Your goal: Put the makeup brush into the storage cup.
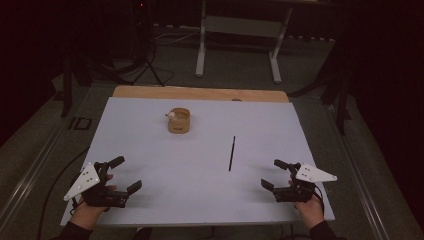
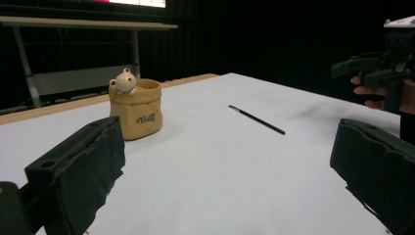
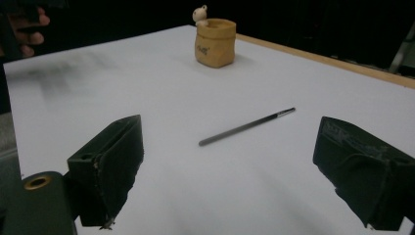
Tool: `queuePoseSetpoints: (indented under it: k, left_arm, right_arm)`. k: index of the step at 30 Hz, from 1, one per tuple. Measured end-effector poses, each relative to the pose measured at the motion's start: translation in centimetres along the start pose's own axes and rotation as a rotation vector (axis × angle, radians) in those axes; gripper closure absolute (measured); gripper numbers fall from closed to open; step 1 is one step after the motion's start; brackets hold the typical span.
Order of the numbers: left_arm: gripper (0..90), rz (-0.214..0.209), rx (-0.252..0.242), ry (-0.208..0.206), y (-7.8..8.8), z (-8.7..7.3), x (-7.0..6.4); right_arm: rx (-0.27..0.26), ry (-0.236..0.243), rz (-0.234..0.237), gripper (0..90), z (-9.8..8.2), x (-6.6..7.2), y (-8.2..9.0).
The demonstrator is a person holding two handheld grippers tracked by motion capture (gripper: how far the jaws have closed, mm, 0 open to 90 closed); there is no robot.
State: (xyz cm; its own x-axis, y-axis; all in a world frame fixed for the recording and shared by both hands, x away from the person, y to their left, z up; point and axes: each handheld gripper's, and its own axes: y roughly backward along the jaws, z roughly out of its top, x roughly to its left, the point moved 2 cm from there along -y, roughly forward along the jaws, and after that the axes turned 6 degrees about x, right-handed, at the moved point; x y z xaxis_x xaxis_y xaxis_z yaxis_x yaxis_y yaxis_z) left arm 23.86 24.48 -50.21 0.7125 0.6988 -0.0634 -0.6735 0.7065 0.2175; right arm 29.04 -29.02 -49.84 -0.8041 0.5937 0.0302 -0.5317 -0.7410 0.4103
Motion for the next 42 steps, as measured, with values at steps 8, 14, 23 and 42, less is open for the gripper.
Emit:
queuePoseSetpoints:
  k: [8,14,23,42]
  left_arm:
    - [0.3,0.005,-0.005,0.002,0.1,0.1,-0.1]
    - [0.3,0.005,-0.007,0.004,0.2,0.1,-0.1]
    - [0.2,0.012,-0.006,0.006,0.3,0.1,-0.1]
    - [0.2,0.027,-0.015,0.016,0.5,0.2,0.0]
  right_arm:
    - [-0.009,0.002,0.001,11.4,0.1,0.1,0.2]
    - [-0.005,0.012,0.004,11.4,0.3,0.5,0.2]
    - [0.003,0.006,0.022,13.0,0.3,0.7,0.0]
    - [0.072,-0.032,0.010,14.7,3.4,1.4,-0.8]
